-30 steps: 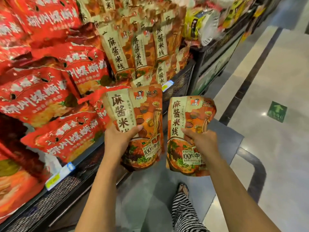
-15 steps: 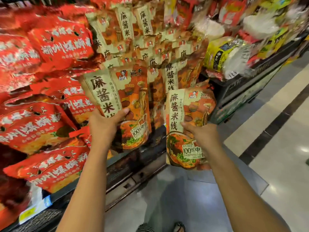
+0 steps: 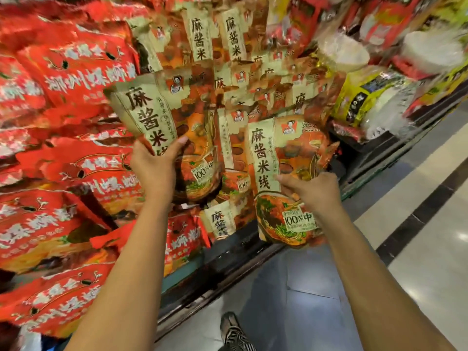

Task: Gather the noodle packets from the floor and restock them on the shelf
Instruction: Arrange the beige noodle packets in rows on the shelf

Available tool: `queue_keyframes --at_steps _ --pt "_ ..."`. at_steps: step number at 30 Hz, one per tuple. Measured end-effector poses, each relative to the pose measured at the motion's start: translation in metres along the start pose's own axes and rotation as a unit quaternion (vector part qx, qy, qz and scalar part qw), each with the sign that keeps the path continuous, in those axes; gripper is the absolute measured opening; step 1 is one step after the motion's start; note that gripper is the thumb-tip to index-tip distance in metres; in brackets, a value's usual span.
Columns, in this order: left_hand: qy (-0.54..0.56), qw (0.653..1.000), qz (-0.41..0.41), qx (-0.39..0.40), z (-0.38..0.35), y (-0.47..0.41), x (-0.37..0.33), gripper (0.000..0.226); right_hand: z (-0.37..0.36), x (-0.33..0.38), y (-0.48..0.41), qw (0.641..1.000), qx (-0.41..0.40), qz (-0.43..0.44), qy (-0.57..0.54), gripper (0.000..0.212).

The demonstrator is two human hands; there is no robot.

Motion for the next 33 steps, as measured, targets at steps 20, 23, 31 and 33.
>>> queue_keyframes --at_steps 20,23,31,33 --pt "-0.112 0.98 0.07 0.151 -0.019 0.025 0.048 0.049 -0.016 -0.007 -0.046 0.991 0.104 0.014 -0.078 0.045" --pt "-0.09 0.976 0.106 0.169 -0.019 0.02 0.038 0.03 -0.016 -0.006 -0.048 0.99 0.121 0.016 -0.072 0.048" --pt "0.011 0.978 0.2 0.055 0.005 0.046 0.059 0.021 -0.012 0.002 -0.043 0.98 0.169 0.071 -0.079 0.028" --pt "-0.039 0.976 0.2 0.074 0.007 0.037 0.055 0.024 -0.011 0.0 -0.042 0.979 0.172 0.081 -0.075 0.02"
Point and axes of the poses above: each hand's wrist, its own y-axis away from the middle knuckle, its own z-axis out of the back of the hand, x = y × z, the point moved 7 cm from there along -y, towards the middle knuckle, and after that the axes turned 4 degrees about y, right-handed, at the moved point
